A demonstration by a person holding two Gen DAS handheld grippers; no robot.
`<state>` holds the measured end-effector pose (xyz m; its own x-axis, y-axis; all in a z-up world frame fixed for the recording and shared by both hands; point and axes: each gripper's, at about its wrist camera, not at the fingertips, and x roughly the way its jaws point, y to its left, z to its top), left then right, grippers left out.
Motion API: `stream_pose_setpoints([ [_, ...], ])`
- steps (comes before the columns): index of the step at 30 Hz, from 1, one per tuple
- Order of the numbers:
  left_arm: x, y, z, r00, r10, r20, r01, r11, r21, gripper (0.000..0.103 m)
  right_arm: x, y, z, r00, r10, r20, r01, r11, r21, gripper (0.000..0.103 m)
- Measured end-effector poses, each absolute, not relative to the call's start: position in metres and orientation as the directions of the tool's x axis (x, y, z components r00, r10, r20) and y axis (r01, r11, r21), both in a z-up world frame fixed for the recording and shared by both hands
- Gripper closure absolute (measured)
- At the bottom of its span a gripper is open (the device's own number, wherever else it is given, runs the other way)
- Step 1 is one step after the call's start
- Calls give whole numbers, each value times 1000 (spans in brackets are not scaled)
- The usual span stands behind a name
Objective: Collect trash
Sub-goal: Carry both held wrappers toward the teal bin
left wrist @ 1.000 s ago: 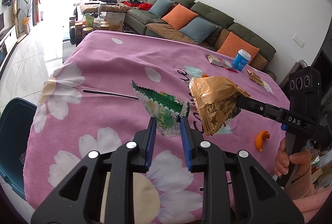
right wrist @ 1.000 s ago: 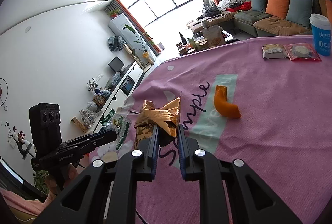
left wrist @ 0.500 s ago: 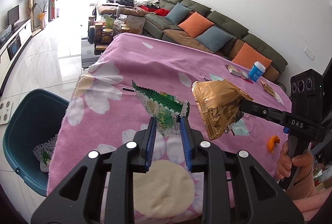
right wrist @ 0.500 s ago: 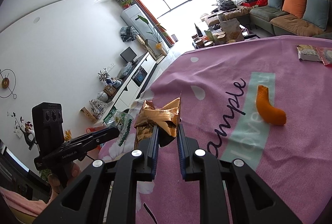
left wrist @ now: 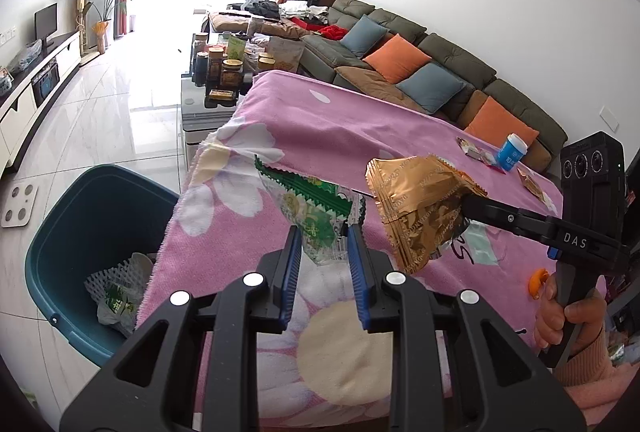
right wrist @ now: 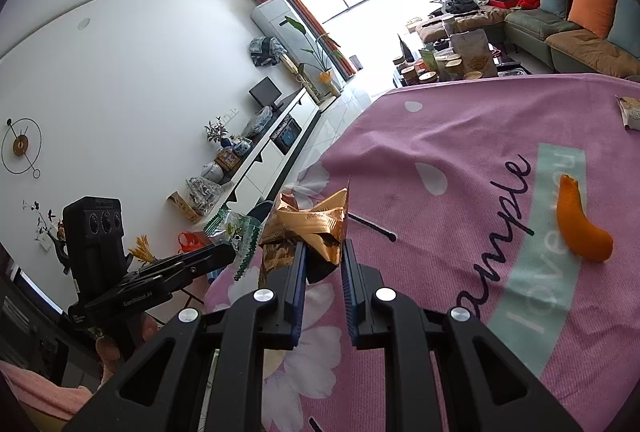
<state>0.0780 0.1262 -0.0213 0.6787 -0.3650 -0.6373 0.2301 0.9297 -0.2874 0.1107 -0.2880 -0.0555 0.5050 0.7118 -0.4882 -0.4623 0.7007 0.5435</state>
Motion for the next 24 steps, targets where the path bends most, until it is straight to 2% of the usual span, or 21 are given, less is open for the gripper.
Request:
stream_pose_setpoints([
  [24,67,187,-26,720,-254,-645,88,956,-279,79,126,-223,-45,406,767,-498,-563,638,524,87],
])
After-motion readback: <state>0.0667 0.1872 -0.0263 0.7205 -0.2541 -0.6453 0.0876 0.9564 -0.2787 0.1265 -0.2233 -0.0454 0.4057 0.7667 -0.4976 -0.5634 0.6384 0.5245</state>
